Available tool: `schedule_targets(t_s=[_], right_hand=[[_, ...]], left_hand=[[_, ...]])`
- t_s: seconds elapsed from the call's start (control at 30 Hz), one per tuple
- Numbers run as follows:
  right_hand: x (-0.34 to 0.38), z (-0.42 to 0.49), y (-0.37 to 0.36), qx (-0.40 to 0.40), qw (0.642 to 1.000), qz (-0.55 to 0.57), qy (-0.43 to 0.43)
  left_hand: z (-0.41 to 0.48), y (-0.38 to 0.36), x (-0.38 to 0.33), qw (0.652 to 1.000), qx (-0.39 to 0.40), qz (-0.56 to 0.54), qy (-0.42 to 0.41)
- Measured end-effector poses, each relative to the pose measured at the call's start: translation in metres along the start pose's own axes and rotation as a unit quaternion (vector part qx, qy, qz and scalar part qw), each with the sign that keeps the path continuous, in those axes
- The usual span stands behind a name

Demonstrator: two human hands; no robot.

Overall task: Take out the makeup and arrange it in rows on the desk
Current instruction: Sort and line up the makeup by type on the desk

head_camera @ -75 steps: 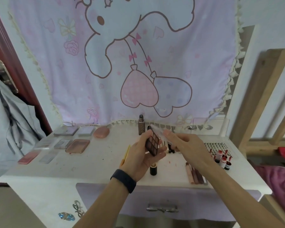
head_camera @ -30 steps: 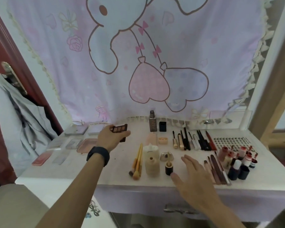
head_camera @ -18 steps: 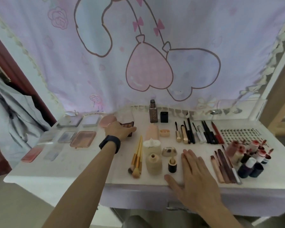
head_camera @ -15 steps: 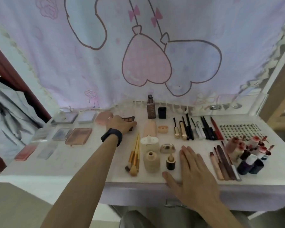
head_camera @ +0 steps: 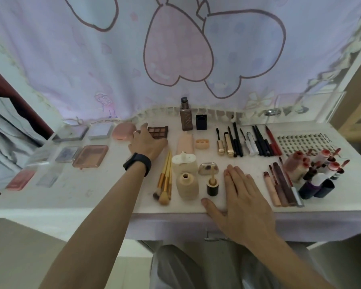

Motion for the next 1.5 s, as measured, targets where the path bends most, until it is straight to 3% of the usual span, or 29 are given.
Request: schedule_targets(t_s=[0.53,0.7,0.83,1.03,1.17,1.33,1.5], right_hand=[[-0.002,0.000,-0.002,-0.009,1.000,0.012,-0.004],[-0.002,-0.001,-0.001,-0.011,1.000,0.014,-0.001],[-0.001,0.001,-0.001,-0.003,1.000,0.017,-0.003],[-0.001,-0.001,0.000,-0.010,1.000,0.009,-0.008],[-0.001,-0.002,-0.001,-0.007,1.000,-0.001,-0.011],[0.000,-0.001,0.002,0.009,1.000,0.009,-0.016],[-0.001,0.000,0.001,0.015,0.999,0.020,-0.020]], left_hand=[[0.014,-0.008,0.007,0.997,-0.032,-0.066,0.009],[0.014,0.004,0.004,0.995,-0.063,-0.058,-0.048],[0.014,0.041,0.009,0.976,-0.161,0.118,-0.081],[0.021,0.036,0.042,0.958,-0.047,0.267,-0.092],[0.010,0.043,0.036,0.961,-0.056,0.254,-0.097],[-0.003,0.049,0.035,0.984,-0.033,0.155,-0.075],[-0.013,0.050,0.051,0.981,0.031,0.192,-0.010]])
Point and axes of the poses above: each hand's wrist, its own z-axis towards the middle knuckle, its own y-axis out of the back of the hand, x = y × z, the point moved 9 cm from there along z, towards the middle knuckle, and after that the axes turned 2 degrees about -y, right-handed, at the moved point
